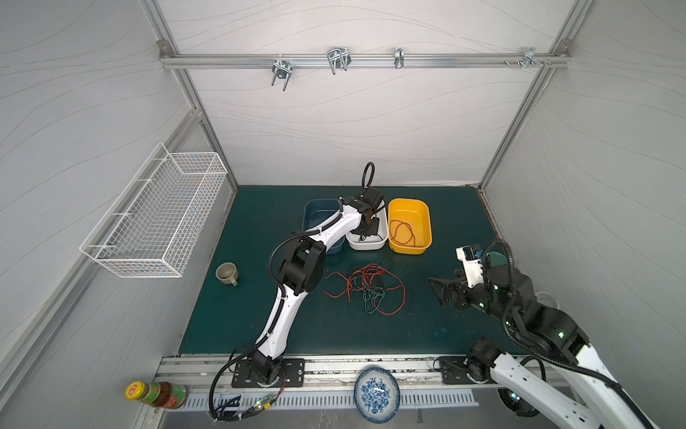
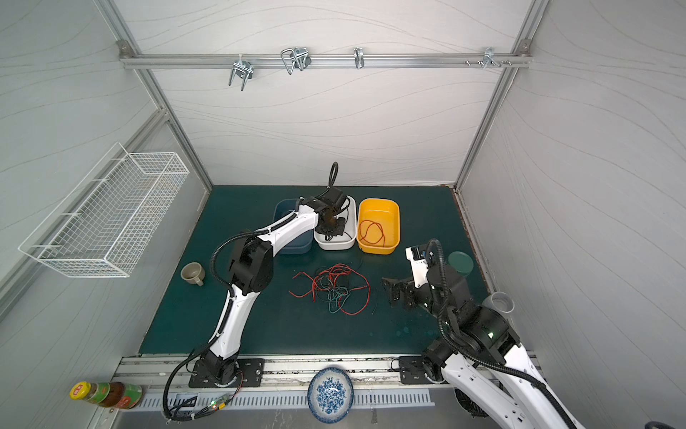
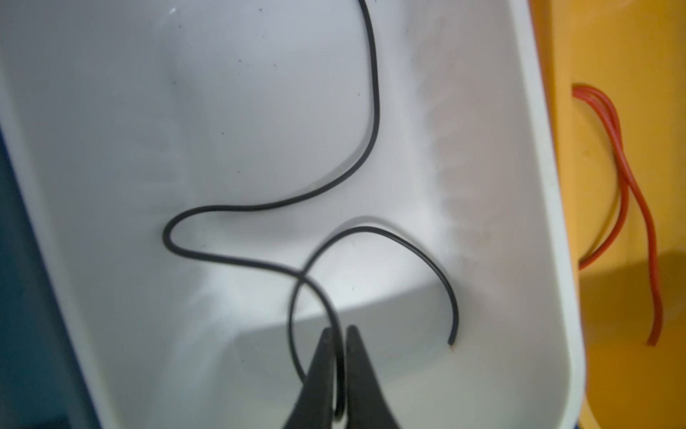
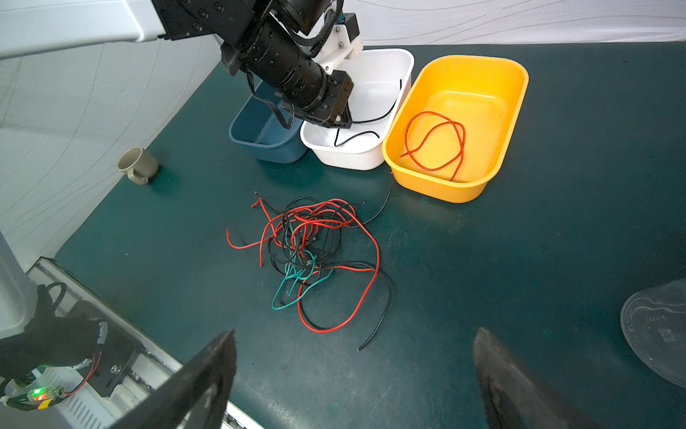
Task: Untangle the cables
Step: 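Withdraw the left gripper from the white bin toward the cable pile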
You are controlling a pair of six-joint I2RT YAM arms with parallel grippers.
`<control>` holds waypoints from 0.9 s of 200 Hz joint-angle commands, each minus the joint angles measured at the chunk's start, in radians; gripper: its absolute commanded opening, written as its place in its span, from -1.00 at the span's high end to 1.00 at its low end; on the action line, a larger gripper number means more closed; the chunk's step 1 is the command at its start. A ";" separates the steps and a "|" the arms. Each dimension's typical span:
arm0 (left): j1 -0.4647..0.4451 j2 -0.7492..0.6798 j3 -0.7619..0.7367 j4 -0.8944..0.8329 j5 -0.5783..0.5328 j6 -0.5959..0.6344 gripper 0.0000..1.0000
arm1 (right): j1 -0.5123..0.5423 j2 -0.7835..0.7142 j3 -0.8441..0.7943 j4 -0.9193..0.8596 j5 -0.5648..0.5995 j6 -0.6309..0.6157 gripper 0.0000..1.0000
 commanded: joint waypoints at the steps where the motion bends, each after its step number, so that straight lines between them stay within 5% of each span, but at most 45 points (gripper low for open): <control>1: 0.002 -0.020 0.072 -0.008 -0.007 0.036 0.48 | -0.005 -0.013 -0.010 0.020 -0.005 -0.019 -0.98; 27: 0.003 -0.054 0.135 -0.039 -0.010 0.061 0.12 | -0.005 -0.011 -0.010 0.020 -0.005 -0.020 -0.98; 110: 0.002 -0.262 0.136 -0.108 0.017 0.039 -0.43 | -0.007 -0.001 -0.009 0.019 -0.013 -0.019 -0.98; 132: 0.002 -0.370 0.041 -0.120 -0.013 0.023 -0.45 | -0.005 0.013 -0.011 0.019 -0.020 -0.019 -0.98; 180: -0.001 -0.762 -0.413 -0.072 -0.090 0.004 -0.47 | 0.001 0.089 0.005 0.008 -0.055 -0.008 -0.98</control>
